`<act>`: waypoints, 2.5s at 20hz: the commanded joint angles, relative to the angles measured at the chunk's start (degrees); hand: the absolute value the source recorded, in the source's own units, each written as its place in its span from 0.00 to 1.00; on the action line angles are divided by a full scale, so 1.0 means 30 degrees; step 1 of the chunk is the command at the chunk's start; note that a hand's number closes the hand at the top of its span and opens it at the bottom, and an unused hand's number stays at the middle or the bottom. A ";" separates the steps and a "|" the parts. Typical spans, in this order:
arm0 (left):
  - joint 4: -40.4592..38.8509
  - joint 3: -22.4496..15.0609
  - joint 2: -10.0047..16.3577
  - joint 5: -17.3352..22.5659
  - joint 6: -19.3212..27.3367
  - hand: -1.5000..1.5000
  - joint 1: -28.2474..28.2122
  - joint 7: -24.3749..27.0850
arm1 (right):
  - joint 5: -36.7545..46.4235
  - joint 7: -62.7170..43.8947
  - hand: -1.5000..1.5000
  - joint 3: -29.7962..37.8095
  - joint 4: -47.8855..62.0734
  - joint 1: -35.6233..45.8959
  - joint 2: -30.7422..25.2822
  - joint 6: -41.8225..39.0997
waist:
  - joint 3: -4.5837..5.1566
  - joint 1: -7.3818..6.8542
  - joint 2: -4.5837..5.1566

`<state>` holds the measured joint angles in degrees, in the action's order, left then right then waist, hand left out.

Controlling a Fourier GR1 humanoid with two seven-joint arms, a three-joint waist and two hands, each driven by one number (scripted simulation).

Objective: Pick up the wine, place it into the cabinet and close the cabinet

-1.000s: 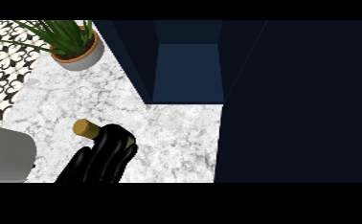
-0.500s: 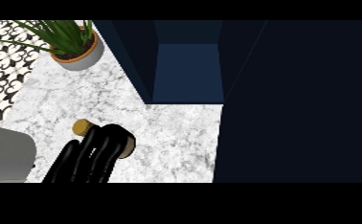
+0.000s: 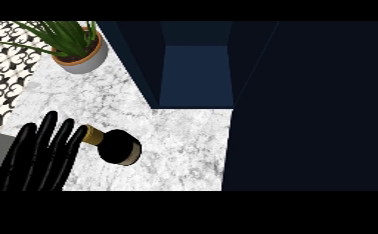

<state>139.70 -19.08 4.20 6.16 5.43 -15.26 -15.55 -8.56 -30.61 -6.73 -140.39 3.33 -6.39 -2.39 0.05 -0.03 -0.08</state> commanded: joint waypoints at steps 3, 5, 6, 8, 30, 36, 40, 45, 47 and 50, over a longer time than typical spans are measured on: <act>0.0143 0.5013 0.0832 0.4116 -0.1028 0.00 0.0003 0.0195 | -0.0255 -0.1386 0.00 -0.0147 -0.1924 0.0123 0.0023 0.0287 | 0.0009 -0.0020 0.0005; -0.1376 0.5445 0.0605 0.3645 -0.0971 0.00 0.0861 0.0565 | -0.0965 -0.1431 0.00 0.0498 -0.1240 0.1032 -0.0008 0.0273 | -0.0005 -0.0010 0.0019; -0.2800 0.4427 0.0004 0.2690 -0.0953 0.00 0.0950 0.1418 | -0.0423 -0.0684 0.00 0.0038 -0.0577 0.0681 0.0474 0.0295 | -0.0010 0.0002 0.0021; -0.3861 0.5110 0.0117 0.3337 -0.2293 0.00 -0.0814 0.3435 | -0.1465 -0.0186 0.00 0.1253 -0.0797 0.0055 0.0004 -0.0515 | -0.0010 -0.0029 0.0009; -1.8229 0.8244 0.0936 0.2010 -0.6247 0.00 0.3738 0.9703 | -0.1599 -0.1658 0.00 0.0848 -0.2198 -0.0192 0.0203 -0.0809 | -0.0011 0.0173 0.0025; -2.1541 0.8437 0.0952 0.1541 -0.7581 0.00 0.3265 1.2464 | -0.0945 -0.1325 0.00 0.0588 -0.1810 0.0110 0.0549 -0.0650 | -0.0011 0.0082 0.0021; -2.5266 0.9136 0.1481 0.1361 -0.8242 0.00 0.5362 1.3896 | -0.0361 -0.2183 0.00 0.0267 -0.2348 0.0788 0.0690 -0.0090 | -0.0003 0.0143 0.0026; -2.9058 0.8970 0.0981 0.0280 -0.8393 0.00 0.6258 1.6746 | -0.0690 -0.1305 0.00 0.0416 -0.2609 -0.0642 0.0607 -0.0691 | -0.0006 0.0249 0.0037; -3.0314 0.8809 0.1047 -0.0285 -0.8827 0.00 0.5837 1.8558 | 0.0668 -0.0955 0.00 -0.0633 -0.1219 0.0527 0.1160 -0.0317 | -0.0002 0.0113 0.0038; -3.2981 0.9371 0.1500 -0.0031 -0.9279 0.00 0.7995 1.8403 | -0.1128 -0.1103 0.00 0.1252 -0.1472 0.0711 0.0534 -0.0807 | 0.0000 0.0200 0.0058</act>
<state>51.48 7.93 7.86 7.29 -20.94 3.66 34.97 -6.88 -32.15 -5.79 -140.91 5.32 -3.95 -4.48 0.03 0.36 0.03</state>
